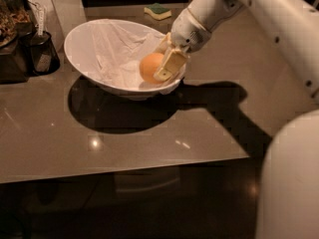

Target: Pick orange from white bowl

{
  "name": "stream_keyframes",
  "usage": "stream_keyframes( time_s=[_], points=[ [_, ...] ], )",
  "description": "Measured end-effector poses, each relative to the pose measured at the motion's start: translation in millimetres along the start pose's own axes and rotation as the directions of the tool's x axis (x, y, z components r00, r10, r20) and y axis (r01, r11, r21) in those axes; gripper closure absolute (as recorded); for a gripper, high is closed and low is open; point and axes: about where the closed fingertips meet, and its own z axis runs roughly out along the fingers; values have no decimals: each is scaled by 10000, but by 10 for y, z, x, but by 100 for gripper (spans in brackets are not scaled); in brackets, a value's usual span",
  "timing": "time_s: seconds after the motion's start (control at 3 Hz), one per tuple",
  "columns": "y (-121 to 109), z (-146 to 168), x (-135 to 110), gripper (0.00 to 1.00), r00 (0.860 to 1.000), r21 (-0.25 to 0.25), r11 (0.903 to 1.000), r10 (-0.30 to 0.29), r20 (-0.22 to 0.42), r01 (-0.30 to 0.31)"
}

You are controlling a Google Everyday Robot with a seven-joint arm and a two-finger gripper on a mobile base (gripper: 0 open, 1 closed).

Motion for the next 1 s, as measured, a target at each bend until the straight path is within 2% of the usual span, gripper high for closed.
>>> stream_keyframes(
  time_s=[0.33, 0.67, 1.0],
  points=[
    [163, -386, -258, 100, 9908, 1095, 9877, -1194, 639, 1119],
    [312, -622, -414, 100, 9724, 1782, 9675, -2017, 1172, 1792],
    [461, -792, -414, 100, 9596, 2241, 9540, -2364, 1523, 1994]
  ],
)
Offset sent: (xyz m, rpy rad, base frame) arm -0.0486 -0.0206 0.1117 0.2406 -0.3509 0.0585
